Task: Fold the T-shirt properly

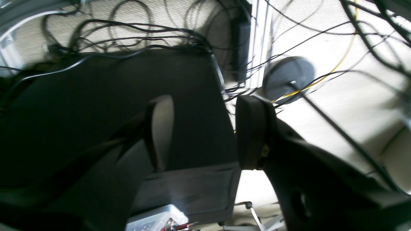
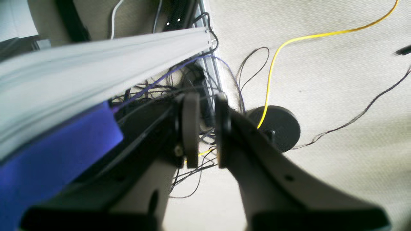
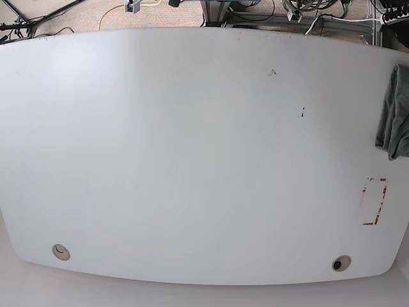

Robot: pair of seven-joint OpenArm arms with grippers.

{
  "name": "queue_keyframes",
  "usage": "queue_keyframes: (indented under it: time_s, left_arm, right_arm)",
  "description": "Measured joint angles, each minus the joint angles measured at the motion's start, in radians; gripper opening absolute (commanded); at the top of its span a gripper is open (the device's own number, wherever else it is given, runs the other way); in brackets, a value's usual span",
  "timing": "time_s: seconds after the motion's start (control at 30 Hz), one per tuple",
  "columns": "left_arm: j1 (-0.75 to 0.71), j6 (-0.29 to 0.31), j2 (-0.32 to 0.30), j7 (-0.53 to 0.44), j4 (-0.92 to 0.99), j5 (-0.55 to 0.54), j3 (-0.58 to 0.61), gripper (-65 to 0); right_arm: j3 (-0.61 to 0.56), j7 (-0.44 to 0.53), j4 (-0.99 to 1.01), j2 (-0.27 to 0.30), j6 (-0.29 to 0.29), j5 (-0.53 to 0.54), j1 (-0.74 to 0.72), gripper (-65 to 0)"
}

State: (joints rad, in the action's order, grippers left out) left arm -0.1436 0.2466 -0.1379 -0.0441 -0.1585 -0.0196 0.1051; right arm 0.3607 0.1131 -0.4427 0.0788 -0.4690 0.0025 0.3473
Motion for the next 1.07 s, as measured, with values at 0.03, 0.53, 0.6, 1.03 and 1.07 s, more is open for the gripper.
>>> queue_keyframes:
  time_s: [0.03, 0.53, 0.6, 1.03, 1.07]
  left_arm:
    - [0.016, 0.0, 0.007, -0.006, 0.024, 0.0, 0.0, -36.7]
    - [0.064, -0.124, 0.01, 0.002, 0.068, 0.0, 0.001, -37.1]
    - [0.066, -0.124, 0.012, 0.0, 0.067, 0.0, 0.001, -37.1]
    - [0.069, -0.124, 0.027, -0.006, 0.064, 0.0, -0.003, -36.9]
    - [0.069, -0.124, 0.03, -0.006, 0.064, 0.0, -0.003, -36.9]
  right_arm:
    - [0.0, 0.002, 0.024, 0.008, 0.009, 0.005, -0.019, -56.3]
    - [-0.029, -0.02, 0.105, -0.001, 0.2, -0.208, -0.115, -56.1]
    - [-0.029, -0.023, 0.106, -0.01, 0.196, -0.212, -0.113, -56.1]
    - [-0.034, -0.019, 0.105, -0.004, 0.198, -0.212, -0.119, -56.1]
    - [-0.034, -0.019, 0.105, -0.004, 0.2, -0.212, -0.119, -56.1]
